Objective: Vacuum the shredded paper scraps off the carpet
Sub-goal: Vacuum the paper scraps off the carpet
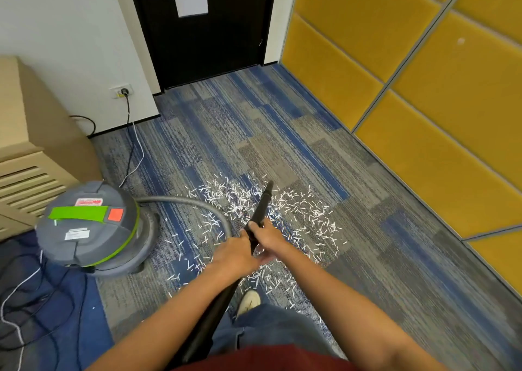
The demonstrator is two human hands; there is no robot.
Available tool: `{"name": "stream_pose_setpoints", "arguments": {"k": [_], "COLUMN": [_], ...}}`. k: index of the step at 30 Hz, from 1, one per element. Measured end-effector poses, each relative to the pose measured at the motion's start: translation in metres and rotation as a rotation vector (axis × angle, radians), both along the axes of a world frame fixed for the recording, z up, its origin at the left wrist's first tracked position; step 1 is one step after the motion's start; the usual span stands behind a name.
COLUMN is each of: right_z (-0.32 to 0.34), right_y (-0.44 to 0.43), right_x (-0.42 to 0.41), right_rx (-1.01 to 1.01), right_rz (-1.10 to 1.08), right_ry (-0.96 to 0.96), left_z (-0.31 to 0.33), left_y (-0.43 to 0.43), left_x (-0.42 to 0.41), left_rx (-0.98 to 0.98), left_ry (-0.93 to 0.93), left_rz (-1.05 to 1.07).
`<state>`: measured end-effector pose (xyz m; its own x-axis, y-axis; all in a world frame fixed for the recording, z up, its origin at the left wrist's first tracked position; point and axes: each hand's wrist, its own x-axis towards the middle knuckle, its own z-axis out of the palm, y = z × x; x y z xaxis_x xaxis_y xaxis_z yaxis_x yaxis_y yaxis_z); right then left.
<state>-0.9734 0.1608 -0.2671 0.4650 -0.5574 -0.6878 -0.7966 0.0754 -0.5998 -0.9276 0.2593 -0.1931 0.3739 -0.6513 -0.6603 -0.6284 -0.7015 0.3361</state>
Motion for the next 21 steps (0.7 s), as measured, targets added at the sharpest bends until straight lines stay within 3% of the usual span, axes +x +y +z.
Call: {"name": "stream_pose_setpoints", "arguments": {"k": [2, 6, 13, 21], "right_z": [-0.004, 0.002, 0.016, 0.002], "right_y": [0.015, 0.031, 0.065, 0.114], "right_x": [0.009, 0.026, 0.079, 0.089], "right_rx": [0.167, 0.234, 0.127, -0.11], "right_rz": [-0.118, -0.165, 0.141, 0.313], "right_ry": [-0.06, 0.013, 0.321, 0.378], "left_z": [-0.001, -0.002, -0.008, -0.012], "left_y": [0.006, 0.03, 0.099, 0.143], "left_x": [-0.001, 0.003, 0.042, 0.043], "left_rx": [-0.002, -0.036, -0.1, -0.083], "left_ry": [-0.031, -0.064, -0.037, -0.151], "left_rz": [0.0, -0.071, -0.134, -0.179]}}
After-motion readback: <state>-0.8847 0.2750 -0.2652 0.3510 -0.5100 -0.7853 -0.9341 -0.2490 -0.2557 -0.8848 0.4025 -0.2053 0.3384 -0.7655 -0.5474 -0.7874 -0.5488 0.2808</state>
